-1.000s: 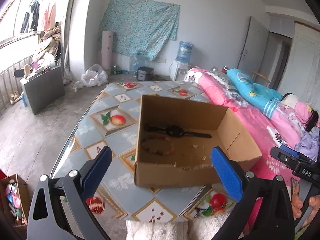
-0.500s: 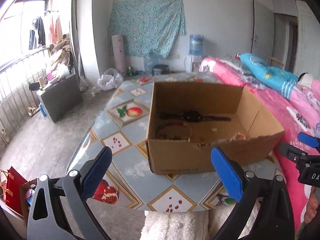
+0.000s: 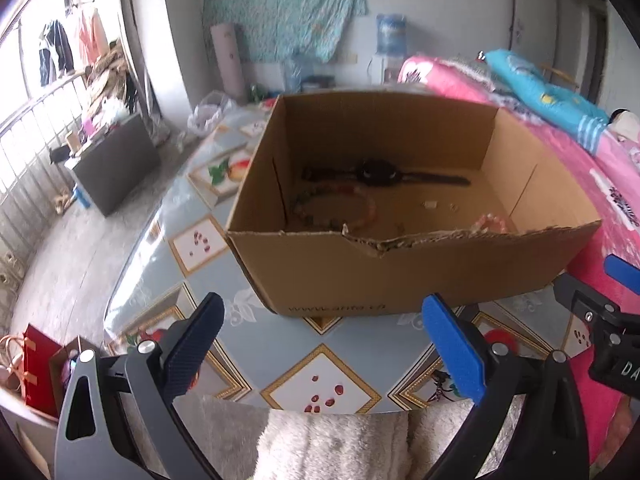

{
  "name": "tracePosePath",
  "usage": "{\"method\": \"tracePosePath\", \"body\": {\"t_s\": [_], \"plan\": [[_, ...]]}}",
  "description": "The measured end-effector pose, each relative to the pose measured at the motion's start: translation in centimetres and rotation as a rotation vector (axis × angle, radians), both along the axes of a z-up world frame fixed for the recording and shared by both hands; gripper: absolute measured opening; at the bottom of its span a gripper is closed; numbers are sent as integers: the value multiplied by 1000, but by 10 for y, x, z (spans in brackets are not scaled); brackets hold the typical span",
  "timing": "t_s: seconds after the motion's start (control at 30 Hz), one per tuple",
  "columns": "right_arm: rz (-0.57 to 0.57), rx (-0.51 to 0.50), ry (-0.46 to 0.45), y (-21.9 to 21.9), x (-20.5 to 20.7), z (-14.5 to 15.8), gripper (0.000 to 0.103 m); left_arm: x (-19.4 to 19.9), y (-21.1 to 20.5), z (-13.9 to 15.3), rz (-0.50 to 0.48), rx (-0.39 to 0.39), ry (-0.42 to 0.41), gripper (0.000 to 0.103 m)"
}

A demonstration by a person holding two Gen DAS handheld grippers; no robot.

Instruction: Organize jewelry

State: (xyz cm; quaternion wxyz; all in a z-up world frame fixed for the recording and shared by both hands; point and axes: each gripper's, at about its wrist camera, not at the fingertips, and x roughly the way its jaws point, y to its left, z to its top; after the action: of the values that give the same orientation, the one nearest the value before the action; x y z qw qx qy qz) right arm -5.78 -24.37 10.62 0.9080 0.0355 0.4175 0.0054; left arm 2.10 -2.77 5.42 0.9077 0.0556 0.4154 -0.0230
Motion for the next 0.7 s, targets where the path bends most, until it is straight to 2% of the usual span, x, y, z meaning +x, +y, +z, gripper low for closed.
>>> {"method": "tracePosePath", "body": {"t_s": [0.27, 0.7], "plan": [[15, 12, 42, 8, 12, -10, 95, 8, -5, -12, 8, 5, 71, 97], [2, -24, 48, 10, 16, -13, 95, 13, -4, -9, 17, 0, 74, 97]]}}
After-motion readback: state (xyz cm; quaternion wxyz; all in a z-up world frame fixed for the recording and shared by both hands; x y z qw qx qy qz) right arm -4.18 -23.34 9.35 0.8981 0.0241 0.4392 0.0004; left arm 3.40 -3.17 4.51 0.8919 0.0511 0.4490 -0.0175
